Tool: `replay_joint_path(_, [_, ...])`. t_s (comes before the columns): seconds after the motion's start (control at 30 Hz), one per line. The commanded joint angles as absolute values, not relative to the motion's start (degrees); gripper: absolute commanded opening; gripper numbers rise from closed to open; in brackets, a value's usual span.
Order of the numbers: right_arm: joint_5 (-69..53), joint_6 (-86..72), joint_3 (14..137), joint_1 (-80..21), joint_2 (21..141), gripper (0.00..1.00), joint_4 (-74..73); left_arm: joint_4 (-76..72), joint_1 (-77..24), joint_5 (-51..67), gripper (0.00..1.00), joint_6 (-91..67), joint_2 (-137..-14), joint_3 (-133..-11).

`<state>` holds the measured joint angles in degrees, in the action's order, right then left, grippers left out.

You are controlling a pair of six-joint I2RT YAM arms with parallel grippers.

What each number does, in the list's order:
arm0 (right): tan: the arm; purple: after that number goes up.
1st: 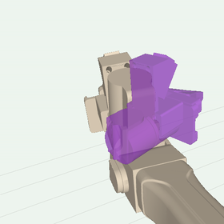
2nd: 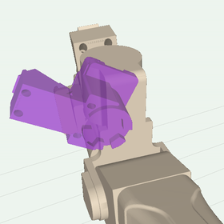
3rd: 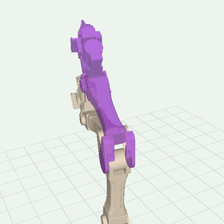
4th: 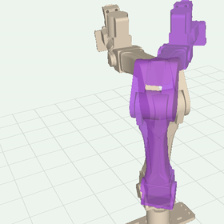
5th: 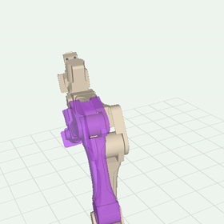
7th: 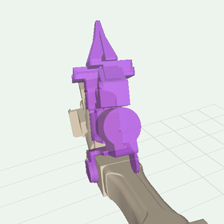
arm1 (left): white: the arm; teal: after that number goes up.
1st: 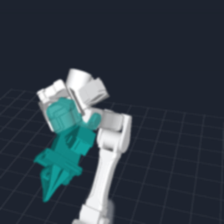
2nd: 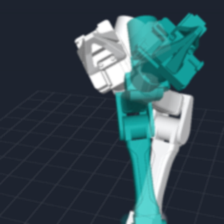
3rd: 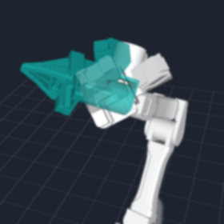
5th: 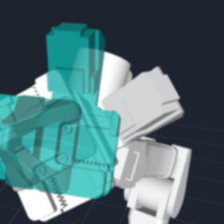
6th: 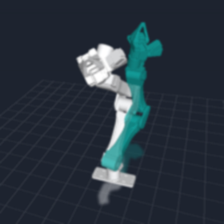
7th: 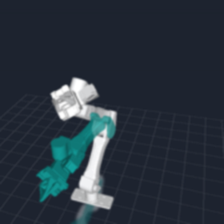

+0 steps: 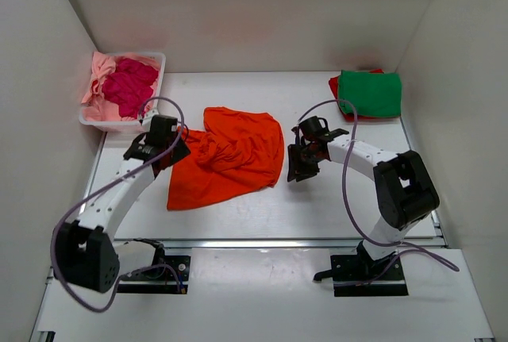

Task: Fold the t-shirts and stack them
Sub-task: Flatten out the tshirt

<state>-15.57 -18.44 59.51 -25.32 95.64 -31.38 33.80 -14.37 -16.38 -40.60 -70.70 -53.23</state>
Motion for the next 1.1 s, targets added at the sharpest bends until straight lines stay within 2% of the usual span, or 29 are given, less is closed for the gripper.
replay_joint_path(0.0, [-16.35, -19.68, 61.08, -26.37, 96.94, 0.32, -28.92, 46.56, -17.48, -15.29, 0.56, -44.45, -64.28, -45.21])
replay_joint_path(0.13, [-16.43, -19.34, 62.49, -27.68, 98.69, 0.32, -28.74, 50.09, -18.72, -15.20, 0.58, -47.81, -58.19, -36.06])
replay_joint_path(0.23, [-16.35, -19.51, 64.07, -29.09, 99.84, 0.35, -28.65, 51.33, -16.27, -17.30, 0.61, -45.89, -56.95, -33.58])
replay_joint_path(0.43, [-16.61, -19.34, 64.42, -31.02, 99.93, 0.38, -28.74, 50.37, -13.45, -19.42, 0.63, -46.85, -59.40, -32.44])
replay_joint_path(0.63, [-15.91, -18.55, 63.72, -30.94, 99.84, 0.37, -29.36, 47.64, -14.68, -21.18, 0.64, -47.55, -63.80, -32.25])
replay_joint_path(0.83, [-16.35, -18.46, 63.11, -30.06, 99.32, 0.37, -28.92, 40.71, -11.60, -21.88, 0.64, -45.97, -66.09, -31.20])
replay_joint_path(0.97, [-16.78, -18.81, 62.14, -29.88, 98.88, 0.38, -29.09, 36.92, -11.87, -21.36, 0.58, -45.79, -68.28, -31.20])
replay_joint_path(1.0, [-16.79, -18.55, 62.49, -29.62, 99.05, 0.41, -29.18, 35.52, -11.87, -20.49, 0.53, -45.62, -69.94, -30.94])
replay_joint_path(1.03, [-16.27, -18.63, 62.23, -29.53, 99.49, 0.42, -29.18, 34.90, -12.04, -19.61, 0.47, -46.31, -70.05, -31.20])
replay_joint_path(1.07, [-16.69, -18.63, 62.14, -29.53, 98.97, 0.45, -29.18, 34.11, -12.56, -19.69, 0.26, -46.84, -70.48, -30.51])
